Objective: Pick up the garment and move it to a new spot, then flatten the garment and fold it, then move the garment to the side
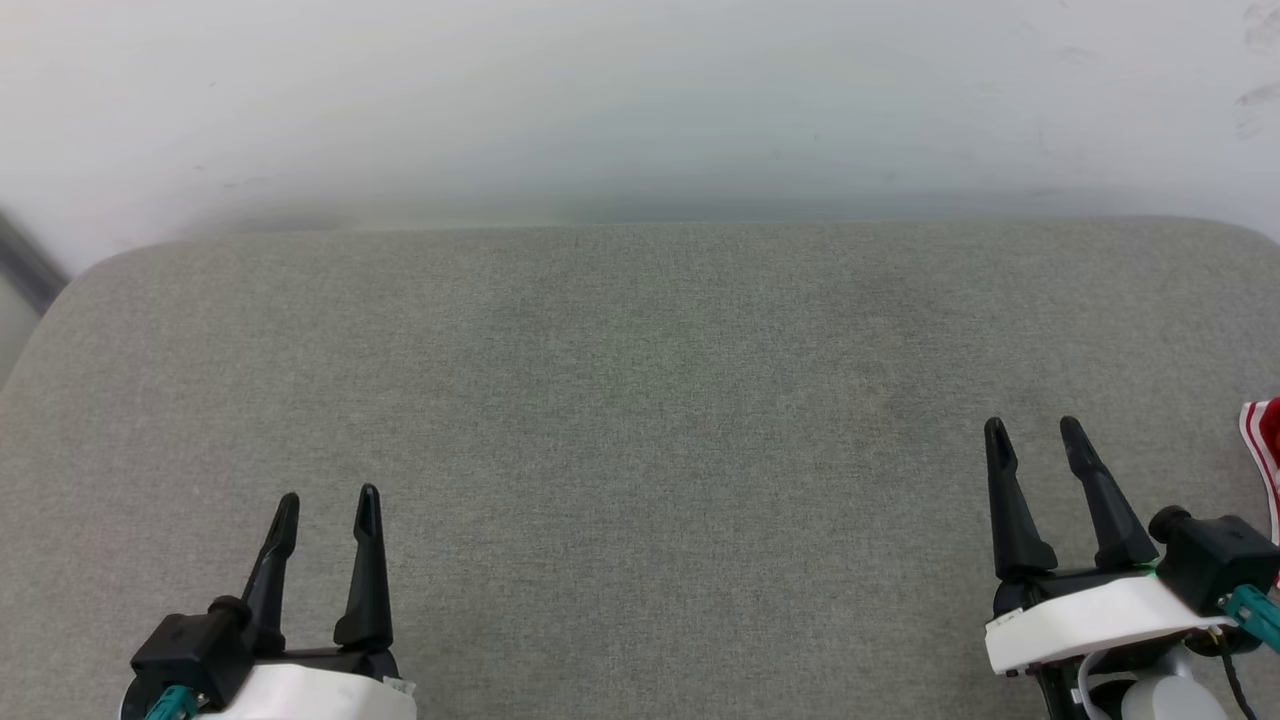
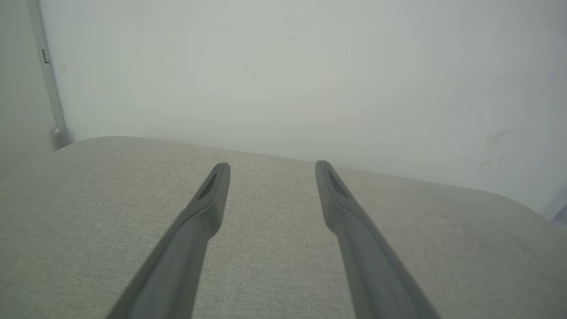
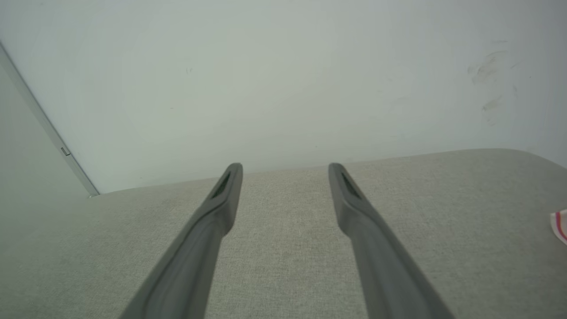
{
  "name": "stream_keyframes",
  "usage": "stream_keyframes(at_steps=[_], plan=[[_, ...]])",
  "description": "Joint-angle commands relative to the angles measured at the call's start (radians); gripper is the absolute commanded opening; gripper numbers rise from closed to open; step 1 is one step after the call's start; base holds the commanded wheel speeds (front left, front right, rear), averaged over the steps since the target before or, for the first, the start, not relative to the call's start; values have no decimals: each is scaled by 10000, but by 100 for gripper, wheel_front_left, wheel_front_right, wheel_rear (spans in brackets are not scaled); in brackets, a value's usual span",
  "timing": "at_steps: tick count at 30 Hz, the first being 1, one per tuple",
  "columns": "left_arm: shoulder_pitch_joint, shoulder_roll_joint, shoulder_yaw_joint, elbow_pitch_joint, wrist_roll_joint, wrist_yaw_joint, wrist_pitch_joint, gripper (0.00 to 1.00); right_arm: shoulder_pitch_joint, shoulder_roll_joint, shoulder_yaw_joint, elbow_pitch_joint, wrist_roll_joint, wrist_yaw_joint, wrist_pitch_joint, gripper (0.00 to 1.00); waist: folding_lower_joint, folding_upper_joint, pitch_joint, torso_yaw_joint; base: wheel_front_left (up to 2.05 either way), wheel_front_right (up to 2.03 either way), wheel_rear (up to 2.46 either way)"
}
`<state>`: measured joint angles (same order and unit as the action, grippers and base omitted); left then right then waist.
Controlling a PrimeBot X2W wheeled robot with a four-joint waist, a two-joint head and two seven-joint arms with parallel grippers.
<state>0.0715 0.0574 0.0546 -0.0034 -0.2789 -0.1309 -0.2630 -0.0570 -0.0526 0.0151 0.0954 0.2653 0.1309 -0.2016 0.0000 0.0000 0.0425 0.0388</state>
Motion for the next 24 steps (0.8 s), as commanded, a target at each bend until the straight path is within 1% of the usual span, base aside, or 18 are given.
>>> stream_keyframes(at_steps=[1, 2, 6, 8, 9, 11, 13, 14, 24], plan=[[-65, -1, 9, -31, -11, 12, -21, 100, -33, 45, 13, 0, 43, -4, -11, 100, 0, 0, 2, 3, 0, 0, 0], [9, -8, -3, 24, -47, 0, 2, 0, 7, -2, 4, 46, 15, 0, 0, 0, 0, 0, 4, 4, 0, 0, 0], [92, -39, -44, 259, -203, 1, 23, 0, 105, 0, 14, 254, 143, 0, 19, 0, 0, 0, 2, 2, 0, 0, 0], [33, -15, -57, 312, -804, 13, 146, 0, 93, -17, -9, 283, 747, 0, 125, 0, 0, 0, -7, -8, 0, 0, 0], [-50, 20, -62, 404, -1381, 18, 276, 0, 61, -45, -37, 337, 1325, 0, 236, 0, 0, 0, -16, -17, 0, 0, 0], [-80, 30, -65, 437, -1569, 18, 319, 0, 50, -54, -46, 355, 1512, 0, 271, 0, 0, 0, -19, -20, 0, 0, 0], [-165, 57, -73, 539, -2114, 16, 440, 0, 16, -75, -72, 408, 2059, 0, 374, 0, 0, 0, -29, -30, 0, 0, 0], [-165, 57, -73, 539, -2114, 16, 440, 0, 16, -75, -72, 408, 2059, 0, 374, 0, 0, 0, -29, -30, 0, 0, 0], [-423, 127, -91, 851, -3784, 6, 822, 0, -80, -130, -163, 557, 3734, 0, 698, 0, 0, 0, -62, -61, 0, 0, 0]])
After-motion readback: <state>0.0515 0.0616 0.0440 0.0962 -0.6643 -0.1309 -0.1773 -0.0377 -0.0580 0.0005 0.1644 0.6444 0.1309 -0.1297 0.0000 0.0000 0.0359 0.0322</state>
